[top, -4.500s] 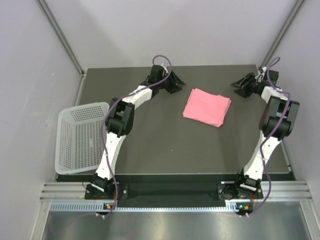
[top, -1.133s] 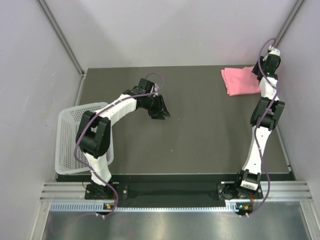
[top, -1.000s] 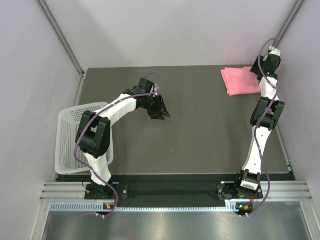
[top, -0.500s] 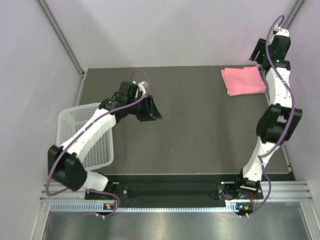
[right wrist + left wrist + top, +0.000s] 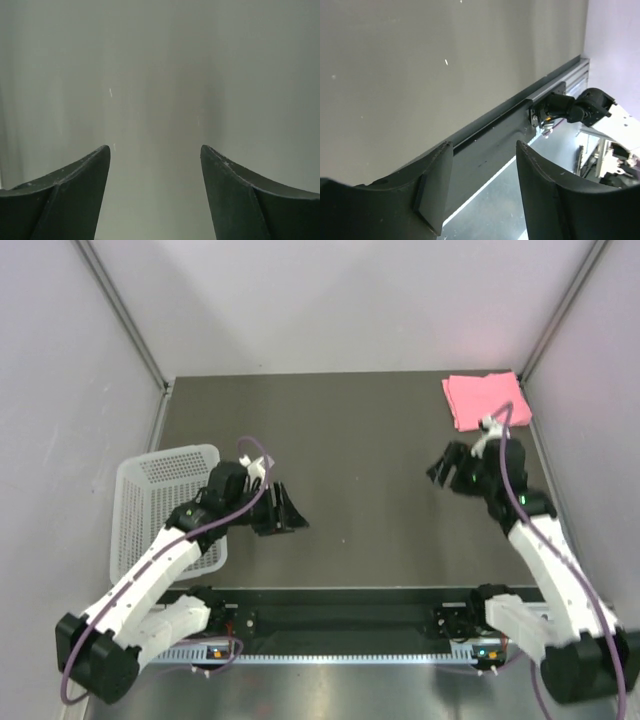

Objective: Fold and stack the t-shirts
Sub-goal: Neatly place the folded tshirt to the corner

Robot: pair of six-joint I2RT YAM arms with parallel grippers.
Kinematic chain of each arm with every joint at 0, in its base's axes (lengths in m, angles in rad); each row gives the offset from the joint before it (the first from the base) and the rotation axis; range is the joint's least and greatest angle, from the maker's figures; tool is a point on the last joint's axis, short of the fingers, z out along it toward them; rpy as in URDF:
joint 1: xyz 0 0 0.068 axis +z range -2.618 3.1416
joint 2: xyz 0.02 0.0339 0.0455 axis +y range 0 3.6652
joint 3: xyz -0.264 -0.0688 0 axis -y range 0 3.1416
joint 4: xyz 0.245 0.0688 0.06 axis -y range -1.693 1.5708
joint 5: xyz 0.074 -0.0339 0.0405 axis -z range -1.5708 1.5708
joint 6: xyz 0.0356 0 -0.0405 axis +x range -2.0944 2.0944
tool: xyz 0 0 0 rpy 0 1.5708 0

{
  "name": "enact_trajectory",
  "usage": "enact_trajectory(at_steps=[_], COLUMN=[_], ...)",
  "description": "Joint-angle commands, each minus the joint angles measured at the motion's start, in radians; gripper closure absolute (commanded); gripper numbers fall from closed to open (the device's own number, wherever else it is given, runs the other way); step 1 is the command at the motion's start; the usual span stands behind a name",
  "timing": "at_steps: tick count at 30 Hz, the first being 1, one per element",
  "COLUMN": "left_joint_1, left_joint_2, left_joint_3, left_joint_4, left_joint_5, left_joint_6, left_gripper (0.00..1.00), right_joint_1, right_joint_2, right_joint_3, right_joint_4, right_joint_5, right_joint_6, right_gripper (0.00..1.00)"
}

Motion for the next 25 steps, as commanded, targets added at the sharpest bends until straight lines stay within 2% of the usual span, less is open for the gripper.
enact_trajectory(at_steps=[1,2,4,5,6,9,12,14,16,21,25], left_joint_1=[-0.003,-0.003,-0.003,-0.002,-0.003,-0.002,-0.003,-0.003,-0.003,-0.003,-0.003], left_joint_2=[-0.132,-0.160,-0.214,-0.273,-0.307,-0.453,-0.614,-0.657,-0.726,-0.932,-0.950], left_joint_3=[-0.087,-0.109,-0.169,-0.190,-0.212,-0.310,-0.380,-0.416,-0.474,-0.630,-0.664], left_joint_4=[0.119,0.126,0.138,0.143,0.147,0.175,0.201,0.215,0.264,0.299,0.340], left_joint_5=[0.033,0.028,0.014,0.008,0.001,-0.030,-0.067,-0.068,-0.053,-0.062,0.004], left_joint_6=[-0.079,-0.093,-0.116,-0.126,-0.149,-0.217,-0.274,-0.327,-0.372,-0.508,-0.528], left_gripper=[0.41,0.40,0.40,0.39,0.39,0.34,0.32,0.31,0.31,0.30,0.30], right_joint_1=[0.004,0.003,0.003,0.003,0.003,0.003,0.003,0.001,0.003,0.003,0.003], right_joint_2=[-0.266,-0.328,-0.512,-0.570,-0.676,-0.832,-0.931,-0.963,-0.991,-1.025,-1.104], right_joint_3=[-0.233,-0.283,-0.407,-0.441,-0.474,-0.572,-0.691,-0.728,-0.764,-0.788,-0.831], right_joint_4=[-0.015,-0.026,-0.062,-0.082,-0.095,-0.147,-0.139,-0.151,-0.173,-0.236,-0.245], right_joint_5=[-0.076,-0.081,-0.096,-0.096,-0.102,-0.122,-0.186,-0.214,-0.237,-0.312,-0.409], right_joint_6=[0.180,0.225,0.267,0.288,0.334,0.414,0.482,0.512,0.513,0.386,0.369], right_gripper=[0.26,0.24,0.14,0.00,0.00,0.00,0.00,0.00,0.00,0.00,0.00])
